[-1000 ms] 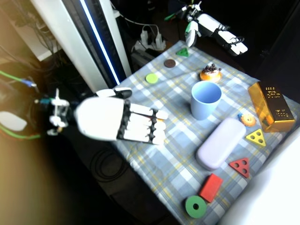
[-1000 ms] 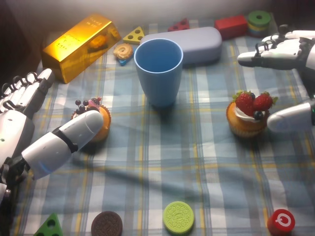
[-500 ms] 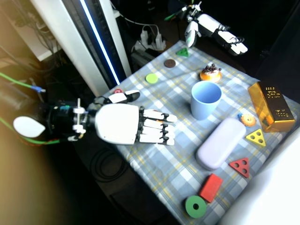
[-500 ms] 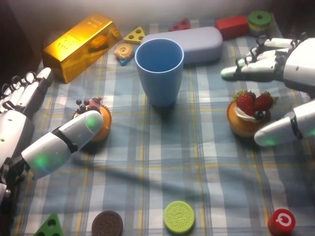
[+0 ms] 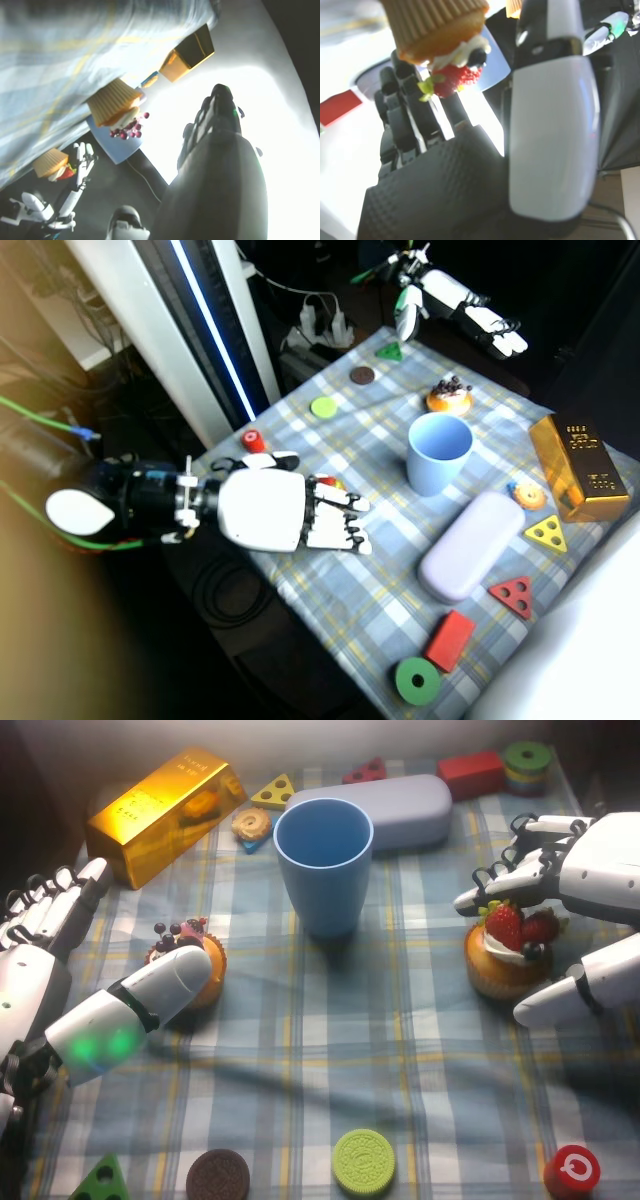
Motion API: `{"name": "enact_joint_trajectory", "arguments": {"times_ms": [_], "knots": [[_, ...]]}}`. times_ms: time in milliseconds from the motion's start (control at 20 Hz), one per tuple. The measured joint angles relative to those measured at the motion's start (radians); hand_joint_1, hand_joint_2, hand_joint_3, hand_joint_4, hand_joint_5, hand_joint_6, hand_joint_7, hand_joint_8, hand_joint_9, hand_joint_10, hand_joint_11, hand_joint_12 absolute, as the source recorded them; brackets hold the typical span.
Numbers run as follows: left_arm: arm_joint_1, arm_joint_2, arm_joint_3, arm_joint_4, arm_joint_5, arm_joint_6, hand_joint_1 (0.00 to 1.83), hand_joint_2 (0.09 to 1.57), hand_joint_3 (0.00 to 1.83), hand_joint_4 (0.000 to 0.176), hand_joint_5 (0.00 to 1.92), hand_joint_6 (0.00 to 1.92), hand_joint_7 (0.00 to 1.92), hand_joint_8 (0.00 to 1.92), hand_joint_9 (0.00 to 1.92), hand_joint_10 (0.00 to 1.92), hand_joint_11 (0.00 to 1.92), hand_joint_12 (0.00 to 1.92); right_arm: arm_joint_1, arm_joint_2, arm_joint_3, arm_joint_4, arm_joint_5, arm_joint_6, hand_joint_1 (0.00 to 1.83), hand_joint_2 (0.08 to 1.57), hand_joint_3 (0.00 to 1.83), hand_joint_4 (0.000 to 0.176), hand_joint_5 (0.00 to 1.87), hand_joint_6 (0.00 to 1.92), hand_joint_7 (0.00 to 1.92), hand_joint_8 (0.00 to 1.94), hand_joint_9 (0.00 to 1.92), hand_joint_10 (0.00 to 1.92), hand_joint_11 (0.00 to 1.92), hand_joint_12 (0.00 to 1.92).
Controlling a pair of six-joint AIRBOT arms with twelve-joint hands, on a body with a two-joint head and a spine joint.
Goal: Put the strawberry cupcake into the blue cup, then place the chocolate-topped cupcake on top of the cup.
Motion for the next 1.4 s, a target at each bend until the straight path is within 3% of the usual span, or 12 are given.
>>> {"name": "enact_joint_trajectory", "arguments": {"times_ms": [300,350,400,500,600,650,700,800,850,1050,1150,1400], "knots": [[0.0,0.0,0.0,-0.002,-0.001,0.0,0.0,0.8,0.0,0.055,0.08,0.0,0.02,0.0,0.0,0.0,0.0,0.0,0.008,0.0,0.0,0.007,0.014,0.005,0.78,1.12,0.0,0.0,0.88,0.01,1.04,0.02,1.08,0.07,0.58,1.38],[0.0,0.0,0.0,-0.001,-0.002,0.0,0.0,0.78,0.0,0.056,0.08,0.0,0.02,0.0,0.0,0.0,0.0,0.0,0.008,0.0,0.0,0.008,0.016,0.005,0.94,1.14,0.0,0.109,0.9,0.88,1.14,0.04,1.13,0.25,0.66,1.5],[0.0,0.0,0.0,-0.003,-0.002,0.0,0.0,0.8,0.0,0.052,0.1,0.01,0.04,0.0,0.0,0.0,0.0,0.0,0.022,0.005,-0.001,-0.006,0.013,0.007,1.0,1.17,0.0,0.102,0.87,1.15,1.28,0.17,1.03,1.09,0.88,1.67],[0.0,0.0,0.0,-0.003,-0.002,0.0,0.0,0.79,0.0,0.065,0.09,0.0,0.03,0.0,0.0,0.0,0.0,0.0,0.033,0.011,-0.004,-0.01,0.005,0.003,1.03,1.18,0.0,0.018,0.85,1.18,1.23,0.17,0.97,1.11,0.79,1.73],[0.003,0.0,0.0,-0.004,-0.003,0.0,0.0,0.79,0.0,0.074,0.09,0.0,0.03,0.0,0.0,0.0,0.0,0.0,0.053,0.029,-0.011,-0.015,0.005,0.005,1.05,1.16,0.0,0.001,0.89,1.12,1.24,0.12,1.01,0.86,0.74,1.59],[0.005,0.0,0.0,-0.003,-0.003,0.0,0.0,0.8,0.0,0.059,0.1,0.0,0.04,0.0,0.0,0.0,0.0,0.0,0.073,0.039,-0.011,-0.016,0.008,0.006,0.98,1.17,0.0,0.123,0.87,1.15,1.23,0.09,0.99,0.87,0.72,1.61],[0.005,0.0,0.0,-0.003,-0.003,0.0,0.0,0.8,0.0,0.075,0.09,0.0,0.03,0.0,0.0,0.0,0.0,0.0,0.096,0.051,-0.011,-0.013,0.011,0.006,0.96,1.18,0.0,0.156,0.85,1.18,1.2,0.08,0.91,0.93,0.64,1.64],[0.005,0.0,0.0,-0.004,-0.003,0.0,0.0,0.79,0.0,0.076,0.09,0.0,0.03,0.0,0.0,0.0,0.0,0.0,0.136,0.061,-0.011,-0.019,0.019,0.01,1.02,1.19,0.0,0.026,0.84,1.2,1.19,0.08,0.84,1.05,0.6,1.64],[0.005,0.0,0.0,-0.003,-0.003,0.0,0.0,0.79,0.0,0.082,0.08,0.0,0.02,0.0,0.0,0.0,0.0,0.0,0.151,0.062,-0.011,-0.029,0.019,0.011,1.18,1.17,0.0,0.0,0.85,1.02,1.0,1.0,0.8,0.95,0.5,1.56],[0.005,0.0,0.0,-0.004,-0.001,0.0,0.0,0.8,0.0,0.073,0.08,0.01,0.04,0.01,0.01,0.0,0.0,0.0,0.232,0.055,-0.005,-0.076,0.026,0.027,0.98,1.21,0.0,0.067,0.8,1.26,1.1,0.05,0.98,0.18,0.41,1.2],[0.005,0.0,0.0,-0.003,0.003,0.0,0.0,0.78,0.0,0.089,0.06,0.0,0.02,0.0,0.0,0.0,0.0,0.0,0.265,0.032,0.016,-0.115,0.03,0.068,1.04,1.19,0.0,0.0,0.83,1.2,1.13,0.01,1.08,0.13,0.55,1.25],[0.005,0.0,0.004,-0.003,0.018,0.0,0.0,0.79,0.0,0.055,0.09,0.01,0.04,0.0,0.01,0.0,0.0,0.0,0.357,-0.031,0.092,-0.265,0.035,0.246,1.06,1.19,0.0,0.0,0.84,1.2,1.17,0.0,1.19,0.04,0.72,1.06]]}}
